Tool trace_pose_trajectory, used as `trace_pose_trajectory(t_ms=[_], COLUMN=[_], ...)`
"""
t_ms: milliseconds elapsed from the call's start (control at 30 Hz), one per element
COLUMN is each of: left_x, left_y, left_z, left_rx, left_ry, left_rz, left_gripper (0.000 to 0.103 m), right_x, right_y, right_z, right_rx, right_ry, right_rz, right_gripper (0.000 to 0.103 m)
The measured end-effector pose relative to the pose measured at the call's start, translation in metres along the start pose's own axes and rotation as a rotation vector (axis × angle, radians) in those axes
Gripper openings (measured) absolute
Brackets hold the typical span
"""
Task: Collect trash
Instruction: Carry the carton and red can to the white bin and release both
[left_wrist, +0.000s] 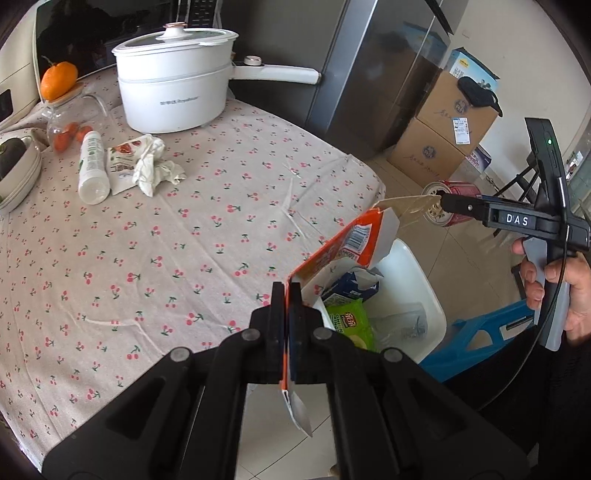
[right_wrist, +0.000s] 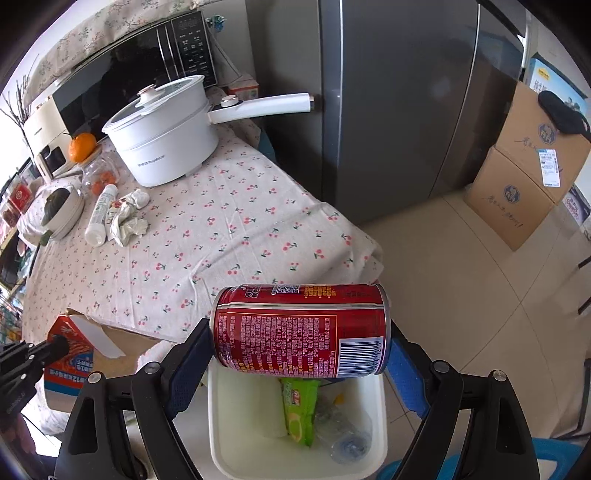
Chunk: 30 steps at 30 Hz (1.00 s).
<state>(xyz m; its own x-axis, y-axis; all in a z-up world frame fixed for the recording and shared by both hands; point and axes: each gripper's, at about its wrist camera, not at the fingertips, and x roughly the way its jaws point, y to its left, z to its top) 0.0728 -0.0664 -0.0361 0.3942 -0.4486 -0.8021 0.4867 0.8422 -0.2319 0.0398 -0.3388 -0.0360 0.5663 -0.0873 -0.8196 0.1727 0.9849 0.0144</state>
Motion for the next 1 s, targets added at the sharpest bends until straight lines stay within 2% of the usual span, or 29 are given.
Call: trace_pose_trajectory(t_ms=[300, 467, 567, 667, 967, 1000], left_x=[0.054, 0.074, 0.086, 0.095, 0.124, 0.126], left_y=[-0.071, -0.095, -0.102, -0.111, -0.113, -0.112], left_z=[-0.013, -0.010, -0.009, -0.009, -0.009, -0.009], left_rx=[0.131, 0.156, 0.124, 0.134, 0.160, 0.159], left_ry=[0.105, 0.106, 0.134, 0.144, 0.156, 0.153], left_rz=[-0.041, -0.053, -0.097, -0.109, -0.051, -0.035], left_gripper=[0.002, 0.002, 0.002, 0.002, 0.003, 0.011], right_x=[-0.010, -0.012, -0.008, -0.007, 0.006, 0.007], right_y=[-0.049, -0.063, -0.069, -0.074, -0.082, -0.081], right_z=[-0.016, -0.020, -0.021, -0.022, -0.025, -0.025], right_rx=[0.056, 0.071, 0.081, 0.084, 0.073, 0.070], right_ry=[0.020, 0.020, 0.031, 0.032, 0.073, 0.076], right_rz=[-0.043, -0.050, -0.053, -0.055, -0.059, -0.059], right_gripper=[0.088, 0.088, 0.088, 0.089, 0.089, 0.089])
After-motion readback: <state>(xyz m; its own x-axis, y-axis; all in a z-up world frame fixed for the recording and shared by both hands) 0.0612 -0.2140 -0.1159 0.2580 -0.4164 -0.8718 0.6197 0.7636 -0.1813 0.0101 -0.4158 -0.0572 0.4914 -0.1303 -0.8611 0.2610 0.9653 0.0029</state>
